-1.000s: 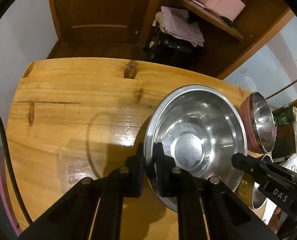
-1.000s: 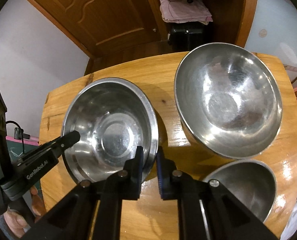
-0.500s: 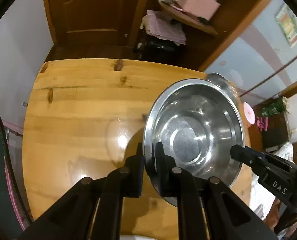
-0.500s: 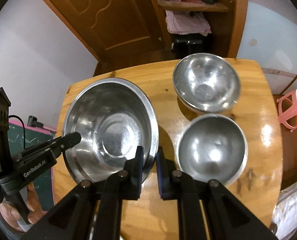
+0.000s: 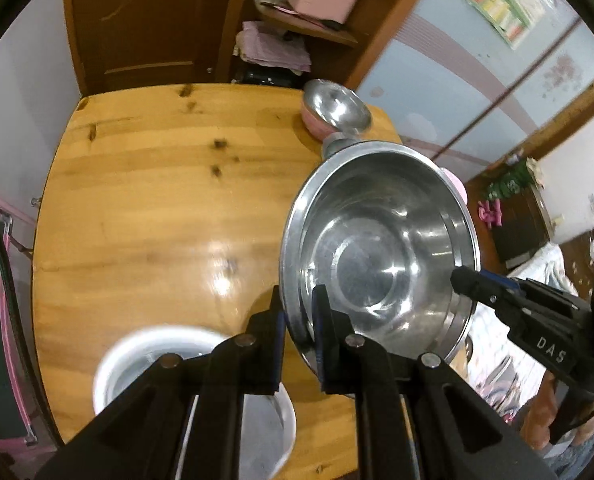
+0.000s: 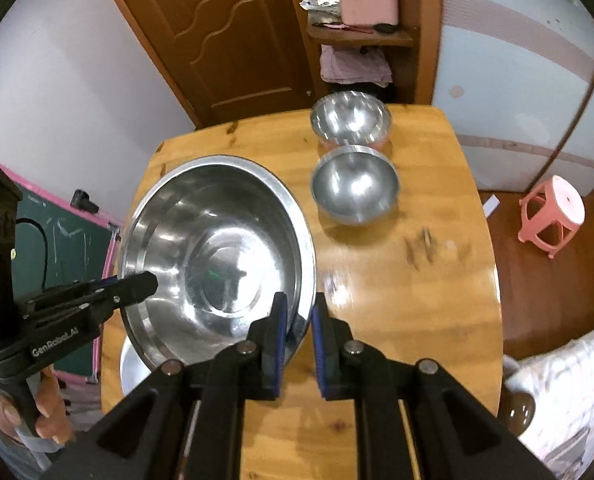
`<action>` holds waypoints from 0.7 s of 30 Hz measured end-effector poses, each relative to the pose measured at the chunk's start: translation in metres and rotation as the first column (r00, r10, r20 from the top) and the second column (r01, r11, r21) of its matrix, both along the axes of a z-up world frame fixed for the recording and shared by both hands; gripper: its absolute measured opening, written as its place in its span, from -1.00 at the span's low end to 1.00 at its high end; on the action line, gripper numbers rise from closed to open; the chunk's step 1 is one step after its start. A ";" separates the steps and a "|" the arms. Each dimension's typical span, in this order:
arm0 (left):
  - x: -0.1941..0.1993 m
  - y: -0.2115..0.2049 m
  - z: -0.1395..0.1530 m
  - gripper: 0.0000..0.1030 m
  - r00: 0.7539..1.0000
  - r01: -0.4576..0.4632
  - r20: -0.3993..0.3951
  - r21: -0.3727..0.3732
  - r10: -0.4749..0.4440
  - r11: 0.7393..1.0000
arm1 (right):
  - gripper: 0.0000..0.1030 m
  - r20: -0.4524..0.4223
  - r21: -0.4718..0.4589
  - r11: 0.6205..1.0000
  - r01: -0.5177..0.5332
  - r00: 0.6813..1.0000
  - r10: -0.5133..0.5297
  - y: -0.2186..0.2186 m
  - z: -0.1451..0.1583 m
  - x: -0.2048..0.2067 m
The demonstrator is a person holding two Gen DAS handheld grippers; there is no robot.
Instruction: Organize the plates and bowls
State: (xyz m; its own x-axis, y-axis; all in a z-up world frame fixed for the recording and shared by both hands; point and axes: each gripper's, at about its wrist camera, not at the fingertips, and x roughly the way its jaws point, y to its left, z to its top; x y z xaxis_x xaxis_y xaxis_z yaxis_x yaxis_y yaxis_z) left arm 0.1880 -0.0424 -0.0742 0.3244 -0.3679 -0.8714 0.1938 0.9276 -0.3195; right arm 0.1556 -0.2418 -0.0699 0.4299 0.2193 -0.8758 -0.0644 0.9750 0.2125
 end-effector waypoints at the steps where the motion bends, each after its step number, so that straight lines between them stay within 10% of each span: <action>1: -0.012 -0.003 -0.004 -0.79 1.000 0.010 0.002 0.001 -0.010 1.000 | -0.77 0.000 0.005 1.000 0.007 1.000 -0.007 -0.002 -0.004 -0.011; 21: -0.097 -0.055 -0.103 -0.75 0.995 0.065 -0.083 0.051 -0.061 0.997 | -0.79 -0.065 -0.099 0.987 0.126 0.989 -0.133 -0.028 -0.101 -0.104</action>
